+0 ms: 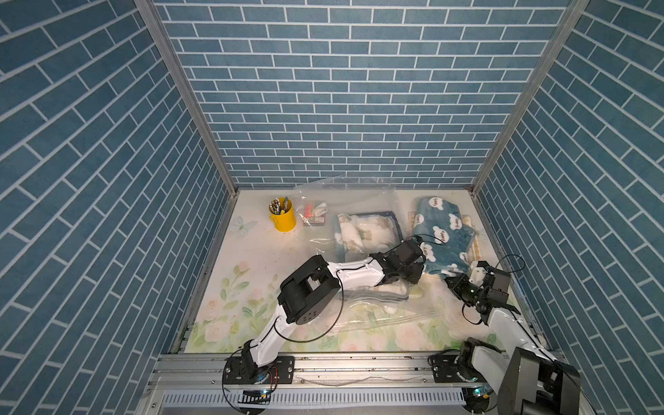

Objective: Take the blanket out of the vacuum bag
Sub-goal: Place the blanket at the center of the board.

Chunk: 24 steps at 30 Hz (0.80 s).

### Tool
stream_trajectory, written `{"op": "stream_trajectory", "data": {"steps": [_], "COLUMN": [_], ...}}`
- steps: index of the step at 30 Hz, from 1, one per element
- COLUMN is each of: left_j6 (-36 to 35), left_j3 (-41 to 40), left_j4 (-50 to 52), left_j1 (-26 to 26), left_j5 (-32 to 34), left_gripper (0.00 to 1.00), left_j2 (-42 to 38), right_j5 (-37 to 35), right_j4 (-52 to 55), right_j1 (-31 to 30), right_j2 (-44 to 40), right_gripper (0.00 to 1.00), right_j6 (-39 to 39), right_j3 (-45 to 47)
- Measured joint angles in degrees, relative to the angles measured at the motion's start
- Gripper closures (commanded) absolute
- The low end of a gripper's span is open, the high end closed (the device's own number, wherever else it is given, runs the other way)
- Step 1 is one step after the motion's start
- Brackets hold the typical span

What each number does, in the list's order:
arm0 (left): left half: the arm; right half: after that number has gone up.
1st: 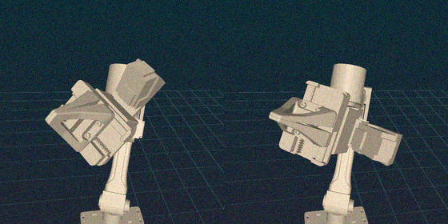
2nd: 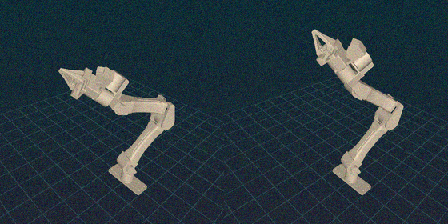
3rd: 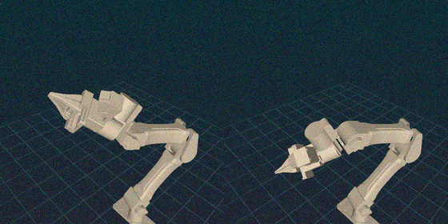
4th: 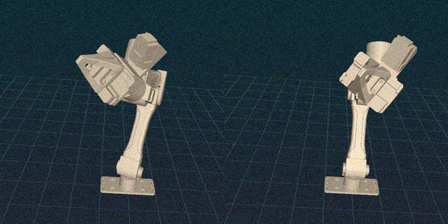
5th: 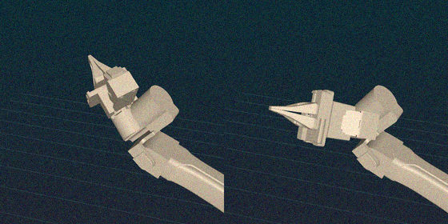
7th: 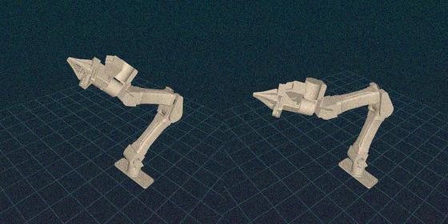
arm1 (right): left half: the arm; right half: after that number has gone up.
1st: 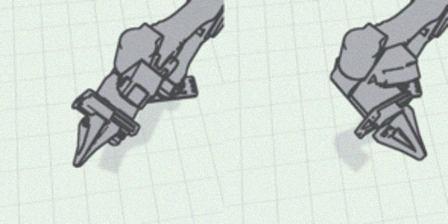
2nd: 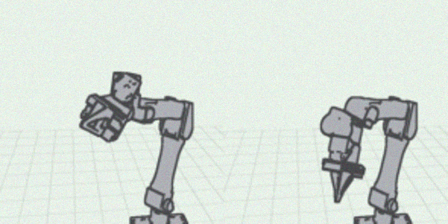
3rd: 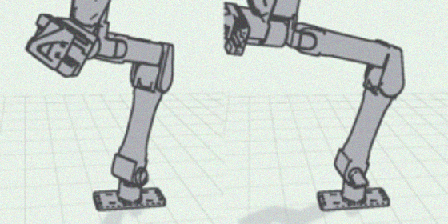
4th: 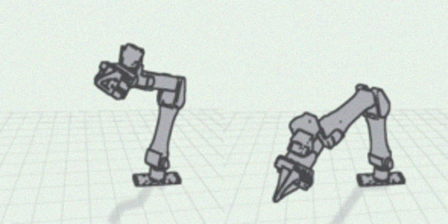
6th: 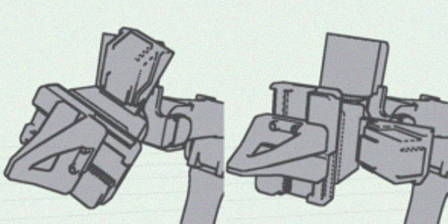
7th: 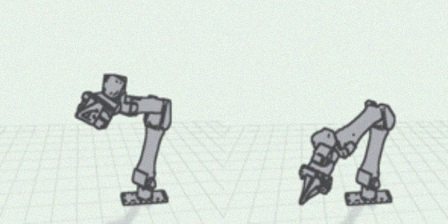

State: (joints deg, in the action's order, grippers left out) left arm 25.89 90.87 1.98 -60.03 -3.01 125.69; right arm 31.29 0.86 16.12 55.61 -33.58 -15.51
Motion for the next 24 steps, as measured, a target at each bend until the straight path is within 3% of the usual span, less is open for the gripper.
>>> {"op": "stream_trajectory", "data": {"steps": [14,15,16,18,20,24], "left_j6": [-0.7,-0.7,-0.8,-0.9,-0.7,-1.1], "left_j3": [-1.3,-1.3,-1.3,-1.5,-2.5,-5.4], "left_j4": [-1.2,-1.2,-1.3,-1.7,-2.9,-6.1], "left_j1": [0.9,0.9,0.9,0.9,0.8,0.8], "left_j5": [5.5,5.3,5.2,4.6,3.9,1.9], "left_gripper": [0.98,0.85,0.62,0.4,0.31,0.28], "left_j2": [-2.4,-2.4,-2.4,-2.4,-2.5,-2.6], "right_j5": [-7.6,-7.8,-7.8,-8.0,-8.1,-8.0], "right_j4": [4.6,4.6,4.6,4.7,4.7,4.7], "right_j1": [-0.1,-0.1,-0.1,-0.1,-0.1,-0.1], "right_j2": [-3.4,-3.1,-2.9,-2.8,-2.6,-1.5], "right_gripper": [1.0,1.0,1.0,1.0,1.0,1.0], "right_j6": [0.9,1.0,1.1,1.2,1.6,1.9], "right_j3": [-6.4,-7.1,-7.6,-8.2,-8.4,-8.4]}}
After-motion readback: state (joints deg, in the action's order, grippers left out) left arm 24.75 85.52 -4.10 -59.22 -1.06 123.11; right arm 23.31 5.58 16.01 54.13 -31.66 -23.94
